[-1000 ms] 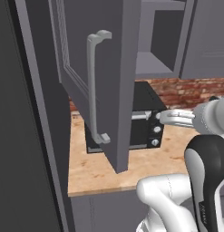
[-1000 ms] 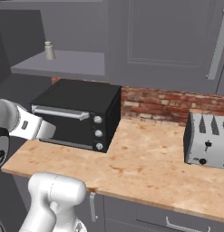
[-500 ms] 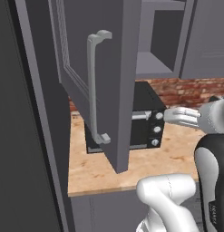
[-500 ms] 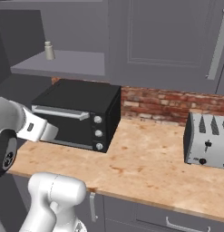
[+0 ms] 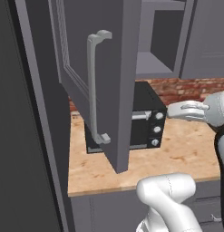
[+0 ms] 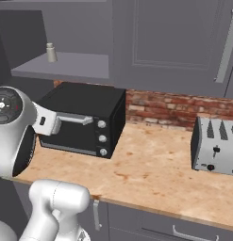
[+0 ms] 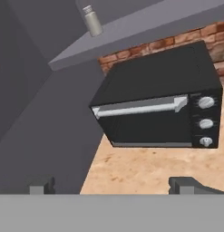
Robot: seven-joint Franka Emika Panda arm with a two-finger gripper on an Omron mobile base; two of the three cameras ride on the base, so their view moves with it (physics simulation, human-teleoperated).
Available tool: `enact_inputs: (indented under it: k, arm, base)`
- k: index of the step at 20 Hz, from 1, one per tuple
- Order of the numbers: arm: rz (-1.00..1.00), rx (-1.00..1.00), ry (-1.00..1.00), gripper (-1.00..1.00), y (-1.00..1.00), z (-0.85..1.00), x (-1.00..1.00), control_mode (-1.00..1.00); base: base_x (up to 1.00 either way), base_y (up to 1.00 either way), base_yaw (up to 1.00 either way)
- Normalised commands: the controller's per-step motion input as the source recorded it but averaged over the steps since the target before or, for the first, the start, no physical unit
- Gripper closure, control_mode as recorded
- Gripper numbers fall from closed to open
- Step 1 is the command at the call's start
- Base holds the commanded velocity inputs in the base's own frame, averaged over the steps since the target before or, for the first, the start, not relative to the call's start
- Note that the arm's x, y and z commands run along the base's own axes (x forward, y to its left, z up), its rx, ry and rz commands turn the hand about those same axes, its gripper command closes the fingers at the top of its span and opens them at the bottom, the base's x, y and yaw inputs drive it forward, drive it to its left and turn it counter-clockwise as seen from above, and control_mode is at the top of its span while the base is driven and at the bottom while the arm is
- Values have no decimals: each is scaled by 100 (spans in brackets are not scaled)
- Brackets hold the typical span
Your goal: Move the mustard and shaker from the cabinet to the dining counter.
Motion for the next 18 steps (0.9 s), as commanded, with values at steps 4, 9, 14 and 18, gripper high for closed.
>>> enact_inputs:
  k: [4, 9, 14, 18]
  arm:
    - [8, -4, -7, -100, 0, 43, 0, -100]
    - [0, 0, -6, -100, 11, 39, 0, -100]
    - [0, 0, -5, -100, 26, 17, 27, -100]
    - [0, -3, -3, -100, 24, 5, 51, -100]
  base:
    - [0, 0, 0]
    - [0, 0, 0]
    - [0, 0, 0]
    - [0, 0, 0]
